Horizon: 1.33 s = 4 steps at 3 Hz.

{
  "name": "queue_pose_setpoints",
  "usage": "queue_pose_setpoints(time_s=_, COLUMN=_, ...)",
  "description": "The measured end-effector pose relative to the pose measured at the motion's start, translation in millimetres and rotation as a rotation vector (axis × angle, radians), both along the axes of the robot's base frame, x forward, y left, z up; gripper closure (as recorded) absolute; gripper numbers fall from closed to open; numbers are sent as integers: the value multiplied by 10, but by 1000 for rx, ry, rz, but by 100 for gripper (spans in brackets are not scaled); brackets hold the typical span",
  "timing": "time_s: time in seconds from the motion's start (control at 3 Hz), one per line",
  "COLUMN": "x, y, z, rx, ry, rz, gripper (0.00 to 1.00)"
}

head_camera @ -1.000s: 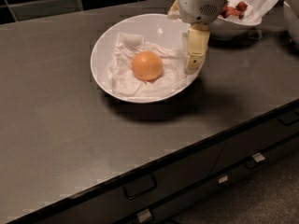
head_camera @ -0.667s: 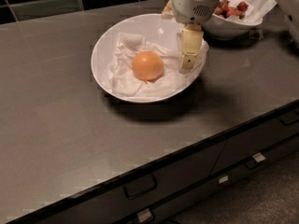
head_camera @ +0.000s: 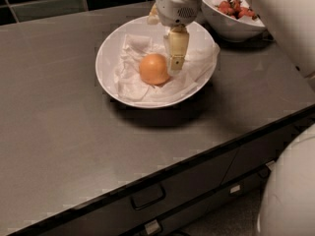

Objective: Pick orange from white bowl

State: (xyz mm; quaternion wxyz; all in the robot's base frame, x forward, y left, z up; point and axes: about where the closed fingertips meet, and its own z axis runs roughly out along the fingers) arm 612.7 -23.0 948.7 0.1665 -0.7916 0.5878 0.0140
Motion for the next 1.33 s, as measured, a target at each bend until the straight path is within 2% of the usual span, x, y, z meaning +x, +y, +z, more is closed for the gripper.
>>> queue_pose_setpoints(time_s=0.33, x=77, y=101, z=-102, rx=-1, ry=18, rz=22, gripper=22)
queue_pose_setpoints(time_s=1.0, x=58, y=67, z=-286, rx=5, ry=56, rz=11, gripper=31)
queue_pose_setpoints(time_s=1.33, x=31, y=33, z=-359, rx=6, ry=73, rz=4, gripper=31)
